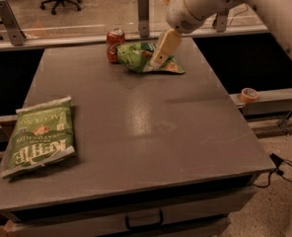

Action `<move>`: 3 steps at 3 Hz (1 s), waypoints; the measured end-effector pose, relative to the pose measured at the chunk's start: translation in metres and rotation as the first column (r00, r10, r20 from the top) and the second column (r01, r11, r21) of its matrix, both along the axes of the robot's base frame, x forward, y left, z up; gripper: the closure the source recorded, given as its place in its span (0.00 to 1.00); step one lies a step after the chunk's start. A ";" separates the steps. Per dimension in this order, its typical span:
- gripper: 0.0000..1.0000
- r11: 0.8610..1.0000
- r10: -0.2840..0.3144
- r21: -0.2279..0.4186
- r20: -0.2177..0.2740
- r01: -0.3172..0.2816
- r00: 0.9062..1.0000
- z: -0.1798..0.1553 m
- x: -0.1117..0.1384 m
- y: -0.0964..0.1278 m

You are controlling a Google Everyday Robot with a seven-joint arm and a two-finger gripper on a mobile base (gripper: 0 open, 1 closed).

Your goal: Move green rice chip bag near coke can

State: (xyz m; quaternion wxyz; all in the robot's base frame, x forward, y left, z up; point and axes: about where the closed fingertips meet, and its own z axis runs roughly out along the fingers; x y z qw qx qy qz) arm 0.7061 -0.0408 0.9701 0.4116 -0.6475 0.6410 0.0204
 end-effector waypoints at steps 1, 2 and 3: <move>0.00 0.997 -0.073 0.011 -0.025 0.073 0.997 0.041 -0.091 -0.038; 0.00 0.994 -0.110 -0.004 0.033 0.110 0.993 0.076 -0.120 -0.056; 0.00 0.994 -0.106 -0.004 0.033 0.107 0.994 0.076 -0.120 -0.054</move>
Offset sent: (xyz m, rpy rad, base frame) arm -0.0719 -0.0293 0.0307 0.0128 0.0249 -0.0578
